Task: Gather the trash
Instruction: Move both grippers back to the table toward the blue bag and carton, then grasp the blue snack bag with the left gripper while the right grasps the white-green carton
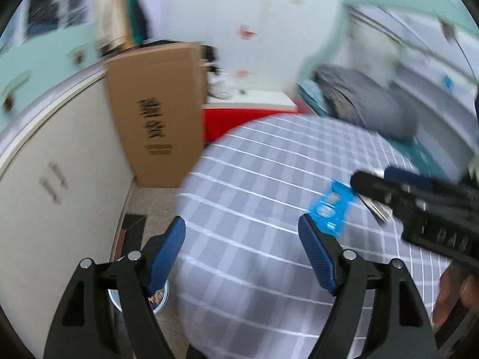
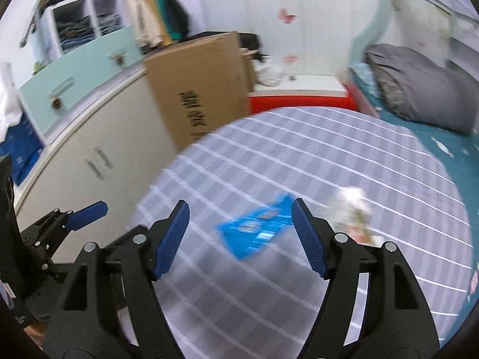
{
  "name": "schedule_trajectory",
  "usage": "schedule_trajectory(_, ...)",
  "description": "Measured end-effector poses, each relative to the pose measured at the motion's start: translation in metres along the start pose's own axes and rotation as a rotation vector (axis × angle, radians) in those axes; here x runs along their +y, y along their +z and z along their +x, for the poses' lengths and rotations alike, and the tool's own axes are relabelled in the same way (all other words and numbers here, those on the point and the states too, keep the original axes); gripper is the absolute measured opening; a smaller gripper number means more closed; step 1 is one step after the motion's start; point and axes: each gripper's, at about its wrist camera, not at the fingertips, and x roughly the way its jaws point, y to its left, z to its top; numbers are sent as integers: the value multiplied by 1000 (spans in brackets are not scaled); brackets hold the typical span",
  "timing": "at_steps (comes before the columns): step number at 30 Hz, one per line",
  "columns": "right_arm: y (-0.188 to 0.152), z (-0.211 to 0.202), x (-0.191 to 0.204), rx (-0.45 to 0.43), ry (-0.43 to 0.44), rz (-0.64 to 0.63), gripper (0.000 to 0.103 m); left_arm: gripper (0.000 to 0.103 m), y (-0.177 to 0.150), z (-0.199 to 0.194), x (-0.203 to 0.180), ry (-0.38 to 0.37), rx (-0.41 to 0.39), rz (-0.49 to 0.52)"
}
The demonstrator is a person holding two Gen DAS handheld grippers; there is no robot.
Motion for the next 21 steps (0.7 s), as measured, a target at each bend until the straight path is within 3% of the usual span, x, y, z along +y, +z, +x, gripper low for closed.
schedule_trajectory(8,-10,-3,-80,18,-64,117,76,77,4,40,-78,-84,76,151)
schedule_trajectory(13,-17,11,-105,55,-53,178,77,77,3,72,-107,-35,139,227)
schedule_trajectory(18,-19,33,-113,96,-37,200,78,76,4,89,-107,16,179,233)
schedule_trajectory(20,-18,42,-114,106,-26,212,78,61,5,94,-104,7,195,217)
schedule_trajectory(21,-18,45,-115,109,-22,215,78,60,5,96,-103,5,201,211)
